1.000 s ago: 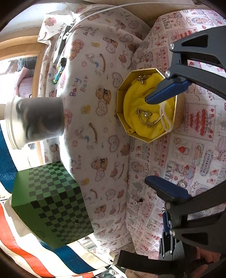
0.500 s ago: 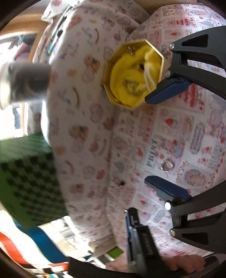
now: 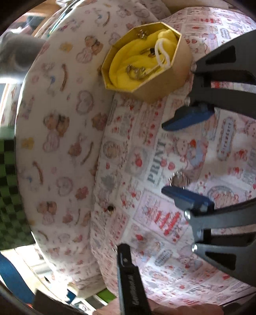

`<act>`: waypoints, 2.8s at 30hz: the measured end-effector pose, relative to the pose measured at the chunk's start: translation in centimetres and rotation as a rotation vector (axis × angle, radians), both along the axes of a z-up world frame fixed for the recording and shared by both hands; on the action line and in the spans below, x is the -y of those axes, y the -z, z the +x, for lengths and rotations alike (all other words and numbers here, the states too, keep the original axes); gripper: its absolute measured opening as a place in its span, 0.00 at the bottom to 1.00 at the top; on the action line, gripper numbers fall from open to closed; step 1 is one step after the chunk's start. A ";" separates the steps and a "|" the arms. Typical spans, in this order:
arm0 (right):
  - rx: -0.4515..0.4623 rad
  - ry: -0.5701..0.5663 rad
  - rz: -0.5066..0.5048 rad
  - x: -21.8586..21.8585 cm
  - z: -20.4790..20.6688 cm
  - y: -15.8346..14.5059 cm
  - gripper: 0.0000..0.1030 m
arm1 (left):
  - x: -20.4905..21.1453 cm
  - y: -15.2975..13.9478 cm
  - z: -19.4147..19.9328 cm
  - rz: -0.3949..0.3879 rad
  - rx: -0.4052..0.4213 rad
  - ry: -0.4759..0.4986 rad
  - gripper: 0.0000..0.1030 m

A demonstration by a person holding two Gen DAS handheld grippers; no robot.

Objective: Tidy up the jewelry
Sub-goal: 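Grasp a small silver charm with the left tool while the right tool grasps a silver ring, then carry the charm and ring into the box and open both tools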

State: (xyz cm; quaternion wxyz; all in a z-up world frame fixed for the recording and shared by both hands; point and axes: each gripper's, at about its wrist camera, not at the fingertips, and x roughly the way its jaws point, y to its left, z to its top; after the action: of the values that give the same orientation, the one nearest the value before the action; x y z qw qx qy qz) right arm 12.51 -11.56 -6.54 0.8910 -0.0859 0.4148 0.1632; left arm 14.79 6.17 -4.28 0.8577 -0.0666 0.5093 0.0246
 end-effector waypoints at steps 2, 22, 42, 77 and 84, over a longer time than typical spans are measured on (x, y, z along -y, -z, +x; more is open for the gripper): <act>0.006 -0.046 -0.003 -0.9 -0.7 0.0 0.34 | -0.5 -0.1 0.0 -0.026 0.007 -0.006 0.17; 0.117 -0.083 0.134 2.3 -2.2 -3.4 0.18 | -0.7 -0.8 -0.4 0.012 0.040 -0.018 0.17; 0.278 0.027 0.474 11.0 -2.9 -9.8 0.18 | 5.5 -4.5 -3.8 0.073 0.218 0.164 0.17; -0.073 0.303 0.653 21.9 3.8 -4.8 0.19 | 23.3 -4.0 0.2 -0.098 0.190 0.463 0.17; -0.056 0.333 0.660 22.7 3.6 -5.1 0.19 | 23.5 -3.6 0.3 -0.099 0.189 0.480 0.23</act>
State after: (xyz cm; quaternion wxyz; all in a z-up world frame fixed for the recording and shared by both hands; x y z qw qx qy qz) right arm 16.06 -34.26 -1.43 0.8735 0.2793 0.3723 0.1430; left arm 15.06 -17.29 -0.70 0.8783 0.0124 0.4288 -0.2110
